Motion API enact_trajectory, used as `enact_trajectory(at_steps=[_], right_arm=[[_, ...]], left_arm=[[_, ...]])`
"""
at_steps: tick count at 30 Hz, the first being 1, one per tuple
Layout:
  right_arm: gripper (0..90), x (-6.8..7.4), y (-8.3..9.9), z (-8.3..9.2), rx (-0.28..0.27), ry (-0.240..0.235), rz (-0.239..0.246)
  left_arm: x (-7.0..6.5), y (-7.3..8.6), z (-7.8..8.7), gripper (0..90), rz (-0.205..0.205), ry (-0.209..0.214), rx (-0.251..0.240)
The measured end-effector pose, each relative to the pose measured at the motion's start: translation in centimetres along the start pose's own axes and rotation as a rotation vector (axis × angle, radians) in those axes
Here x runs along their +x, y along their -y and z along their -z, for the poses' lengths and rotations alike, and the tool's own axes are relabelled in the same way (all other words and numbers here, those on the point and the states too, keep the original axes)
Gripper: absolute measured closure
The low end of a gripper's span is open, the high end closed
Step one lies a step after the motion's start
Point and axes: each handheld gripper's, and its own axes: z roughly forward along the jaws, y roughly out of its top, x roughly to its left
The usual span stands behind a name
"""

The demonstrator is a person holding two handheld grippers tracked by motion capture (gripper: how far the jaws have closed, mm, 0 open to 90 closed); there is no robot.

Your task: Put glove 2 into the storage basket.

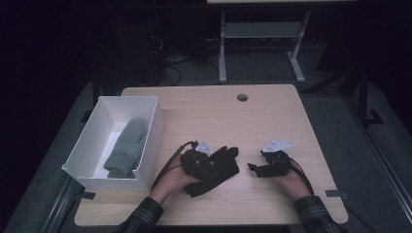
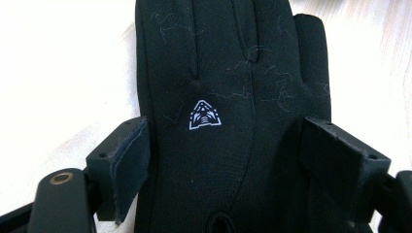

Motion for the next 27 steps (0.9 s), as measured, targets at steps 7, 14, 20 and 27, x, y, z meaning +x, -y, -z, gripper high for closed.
enact_trajectory(at_steps=[7,14,20,27], right_arm=[[23.2,0.0,0.0,0.0,0.0,0.001,0.002],[23.2,0.1,0.0,0.0,-0.001,0.001,0.001],[23.0,0.1,0.0,0.0,-0.001,0.001,0.0],[20.3,0.1,0.0,-0.1,0.006,-0.001,-0.002]], left_arm=[[-0.6,-0.2,0.4,47.9,-0.009,0.053,0.011],[-1.2,-0.7,0.8,69.4,-0.001,0.054,0.018],[-1.5,-1.5,2.1,69.5,0.031,0.062,0.004],[-0.8,-3.1,5.7,69.5,0.072,0.032,-0.037]])
